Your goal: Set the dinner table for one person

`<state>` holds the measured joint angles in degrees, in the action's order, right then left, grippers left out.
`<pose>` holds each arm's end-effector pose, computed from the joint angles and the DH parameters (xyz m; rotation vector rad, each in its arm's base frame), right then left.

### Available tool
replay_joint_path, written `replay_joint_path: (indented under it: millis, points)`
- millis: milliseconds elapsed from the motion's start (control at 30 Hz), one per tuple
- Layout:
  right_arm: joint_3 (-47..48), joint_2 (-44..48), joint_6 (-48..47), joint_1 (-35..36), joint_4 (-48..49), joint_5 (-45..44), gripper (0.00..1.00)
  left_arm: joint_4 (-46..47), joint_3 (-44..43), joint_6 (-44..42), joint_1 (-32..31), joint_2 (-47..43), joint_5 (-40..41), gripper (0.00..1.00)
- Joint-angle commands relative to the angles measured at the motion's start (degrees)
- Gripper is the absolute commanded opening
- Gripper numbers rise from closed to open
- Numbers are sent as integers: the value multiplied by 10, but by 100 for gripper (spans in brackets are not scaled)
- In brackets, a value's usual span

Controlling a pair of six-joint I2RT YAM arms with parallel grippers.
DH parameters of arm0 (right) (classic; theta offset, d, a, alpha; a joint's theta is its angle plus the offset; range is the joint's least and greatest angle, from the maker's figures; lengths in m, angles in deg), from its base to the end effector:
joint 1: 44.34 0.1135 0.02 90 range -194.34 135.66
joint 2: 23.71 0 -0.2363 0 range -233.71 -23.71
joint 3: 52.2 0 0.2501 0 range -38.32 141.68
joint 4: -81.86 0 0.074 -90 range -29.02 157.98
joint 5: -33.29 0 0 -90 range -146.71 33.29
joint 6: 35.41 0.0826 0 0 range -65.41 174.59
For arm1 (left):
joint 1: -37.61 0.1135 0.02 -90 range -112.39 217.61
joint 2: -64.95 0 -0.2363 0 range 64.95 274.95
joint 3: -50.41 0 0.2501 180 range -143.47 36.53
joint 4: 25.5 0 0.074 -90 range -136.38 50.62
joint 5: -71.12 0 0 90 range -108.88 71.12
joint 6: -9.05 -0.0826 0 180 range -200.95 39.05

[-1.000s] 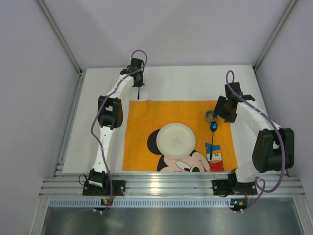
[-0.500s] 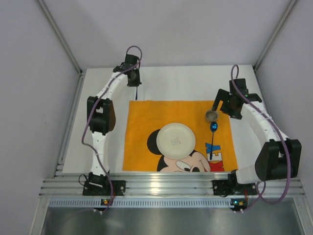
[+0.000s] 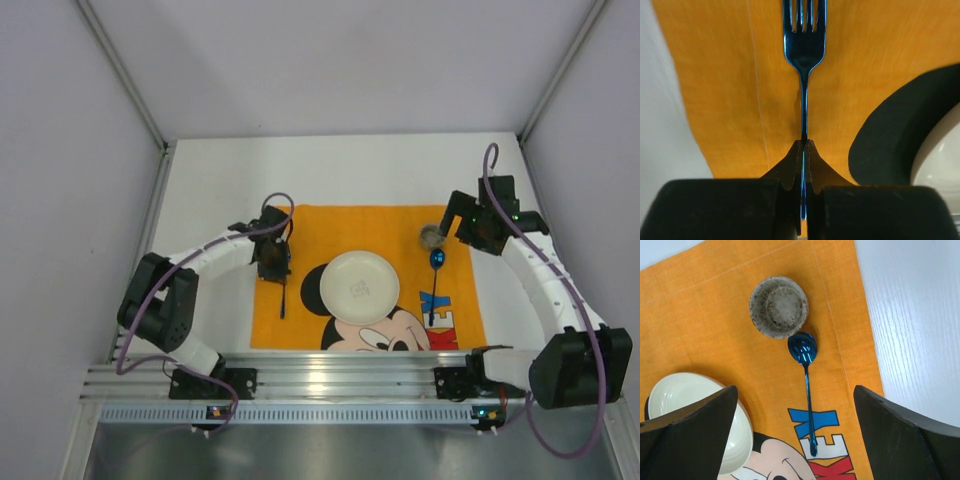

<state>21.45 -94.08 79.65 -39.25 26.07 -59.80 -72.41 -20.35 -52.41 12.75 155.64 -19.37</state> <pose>0.2848 0.0209 0.2262 0.4545 2.4502 0.1550 0.2896 -0.1350 0.1206 -0.0866 2.7707 -0.2658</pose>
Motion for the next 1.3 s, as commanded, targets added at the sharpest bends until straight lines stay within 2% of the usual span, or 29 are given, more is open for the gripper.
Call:
replay_joint_path:
  millis: [0, 167, 233, 300, 333, 433, 533, 567, 600, 633, 667, 700, 767, 800, 900, 933, 1000, 1133, 1267]
  points:
    - [-17, 41, -11, -7, -5, 1, 100, 63, 44, 66, -38, -17, -13, 0]
    - [-31, 77, -18, -9, -24, -7, 100, 83, 78, 101, -73, 24, -4, 0]
    - [-38, 86, -18, -8, -28, -9, 100, 93, 88, 104, -80, 31, -6, 17]
    - [-44, 96, -17, -8, -31, -7, 100, 89, 88, 102, -86, 23, 18, 69]
    - [-47, 102, -15, -8, -33, -6, 100, 84, 83, 98, -87, 9, 22, 98]
    - [-51, 116, -7, -8, -34, 5, 100, 32, 42, 73, -86, -24, 68, 98]
    - [-49, 133, -5, -7, -22, 28, 100, -35, -27, 32, -82, -62, 163, 98]
    - [-41, 138, -6, -7, -18, 60, 100, -47, -43, 17, -80, -76, 187, 99]
    - [-37, 142, -9, -7, -12, 71, 100, -54, -62, -7, -81, -91, 255, 99]
    - [-32, 153, -10, -7, 1, 82, 100, -37, -60, -27, -81, -134, 284, 99]
    - [-26, 161, -12, -6, 8, 93, 100, -7, -46, -56, -79, -160, 299, 99]
    - [-23, 169, -12, -3, 12, 92, 100, 95, -21, -133, -78, -186, 306, 99]
    - [-24, 193, -8, -2, 24, 78, 100, 189, 82, -207, -71, -262, 310, 99]
    - [-27, 199, -8, -2, 29, 74, 100, 285, 159, -261, -60, -287, 318, 99]
    - [-38, 217, -8, 0, 36, 63, 100, 384, 253, -267, -4, -345, 254, 99]
    - [-42, 226, -8, -1, 39, 59, 100, 430, 295, -256, 49, -349, 191, 97]
    - [-58, 241, -11, 5, 57, 47, 100, 459, 330, -236, 97, -329, 171, 97]
    - [-94, 306, -47, 23, 110, -8, 100, 566, 371, -269, 126, -251, 178, 99]
    - [-144, 355, -64, 25, 168, -6, 100, 706, 385, -296, 161, -165, 117, 98]
